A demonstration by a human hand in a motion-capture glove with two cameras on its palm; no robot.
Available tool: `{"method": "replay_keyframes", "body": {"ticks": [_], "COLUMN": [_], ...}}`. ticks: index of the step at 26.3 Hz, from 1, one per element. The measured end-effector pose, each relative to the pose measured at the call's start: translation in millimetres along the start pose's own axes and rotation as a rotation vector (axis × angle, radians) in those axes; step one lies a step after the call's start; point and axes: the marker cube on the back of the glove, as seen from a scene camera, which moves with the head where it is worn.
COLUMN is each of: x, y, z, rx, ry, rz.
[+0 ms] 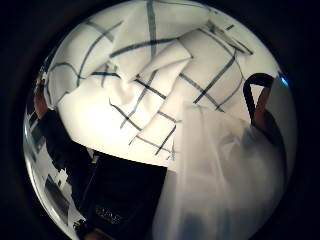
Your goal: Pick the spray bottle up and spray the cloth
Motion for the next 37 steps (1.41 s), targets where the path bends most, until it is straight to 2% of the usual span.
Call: {"method": "replay_keyframes", "body": {"ticks": [4,7,14,17,20,25,29,32,37], "x": [-3.9,-1.9,-7.7,-23.6,-47.4,-86.0,-112.7,-140.5,-167.1], "y": [1.2,10.9,49.0,64.3,70.9,63.1,19.0,-6.2,-32.1], "z": [-3.6,-24.5,-109.1,-146.1,-173.5,-193.1,-195.6,-192.4,-183.4], "rx": [0.024,0.105,0.559,0.773,0.885,0.853,0.889,0.853,0.774], "ry": [-0.001,-0.049,-0.330,-0.496,-0.689,-1.050,-1.297,-1.505,-1.568], "rz": [-0.014,-0.045,-0.180,-0.311,-0.487,-0.804,-0.794,-0.782,-0.781]}}
